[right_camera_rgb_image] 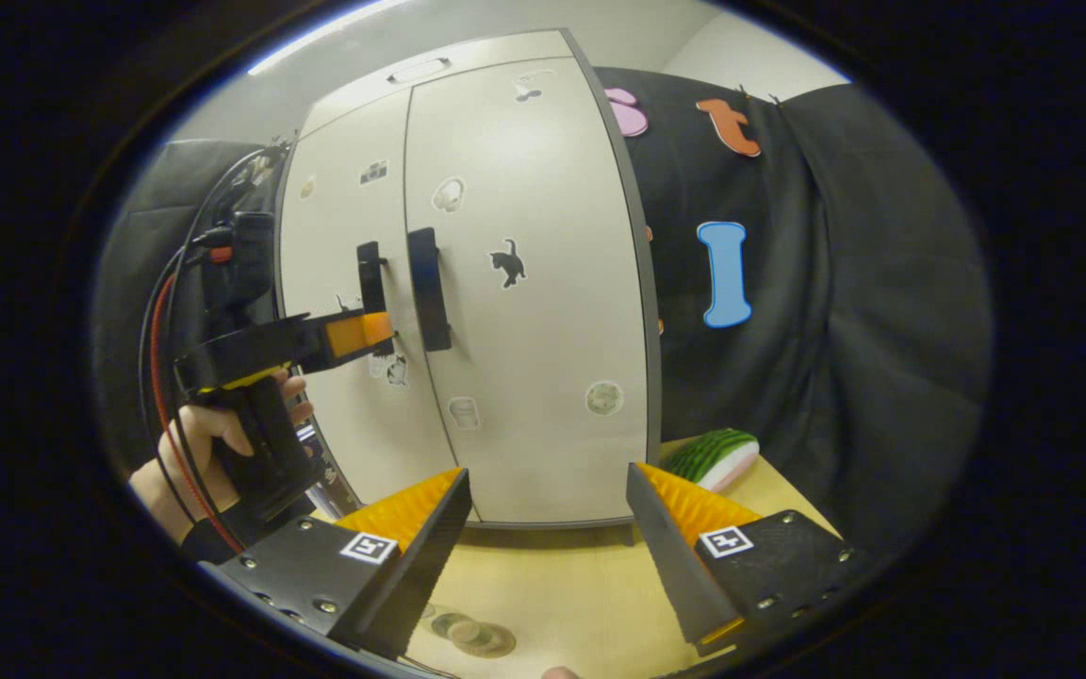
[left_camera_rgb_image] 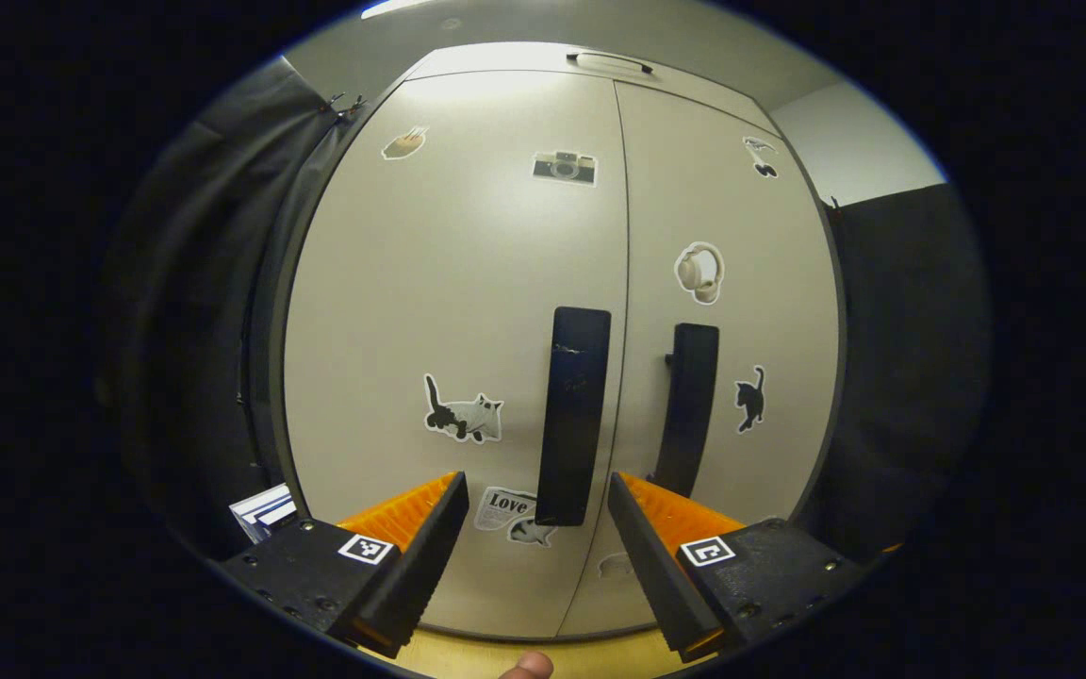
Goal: Grasp the bottle in the cabinet with the left hand and place it on the coaster, then close the right door with the right hand and the left door with the left hand.
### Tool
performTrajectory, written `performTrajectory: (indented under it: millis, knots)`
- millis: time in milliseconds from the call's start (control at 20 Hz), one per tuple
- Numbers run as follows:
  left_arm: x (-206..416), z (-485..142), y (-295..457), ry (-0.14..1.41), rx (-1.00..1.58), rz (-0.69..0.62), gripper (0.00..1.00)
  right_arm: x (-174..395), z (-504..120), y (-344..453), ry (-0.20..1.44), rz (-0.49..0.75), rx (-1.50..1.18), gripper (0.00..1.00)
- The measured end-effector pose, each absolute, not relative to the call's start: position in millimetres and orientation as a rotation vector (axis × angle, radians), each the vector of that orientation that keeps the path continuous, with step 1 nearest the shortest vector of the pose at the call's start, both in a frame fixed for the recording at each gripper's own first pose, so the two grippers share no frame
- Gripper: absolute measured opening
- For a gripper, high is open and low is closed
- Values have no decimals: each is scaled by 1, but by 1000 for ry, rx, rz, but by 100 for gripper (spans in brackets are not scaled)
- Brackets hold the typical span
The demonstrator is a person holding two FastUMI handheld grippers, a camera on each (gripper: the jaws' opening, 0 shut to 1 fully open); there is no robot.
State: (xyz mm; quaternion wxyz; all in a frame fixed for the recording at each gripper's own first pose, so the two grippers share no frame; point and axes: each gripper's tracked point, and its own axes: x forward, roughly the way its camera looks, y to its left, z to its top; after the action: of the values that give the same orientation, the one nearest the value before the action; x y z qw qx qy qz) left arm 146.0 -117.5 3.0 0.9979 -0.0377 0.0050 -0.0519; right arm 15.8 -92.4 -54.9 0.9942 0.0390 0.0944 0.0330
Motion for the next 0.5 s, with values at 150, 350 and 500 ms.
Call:
performTrajectory:
  millis: [150, 350, 500]
  knots:
    - [110, 9, -115, 21, -95, -99, 95, 14, -44, -91, 173, 78, 69, 100]
    - [62, 13, -100, 25, -103, -65, 95, 15, -23, -83, 130, 88, 53, 100]
    - [37, 11, -89, 21, -78, -21, 95, 13, -8, -73, 102, 94, 27, 100]
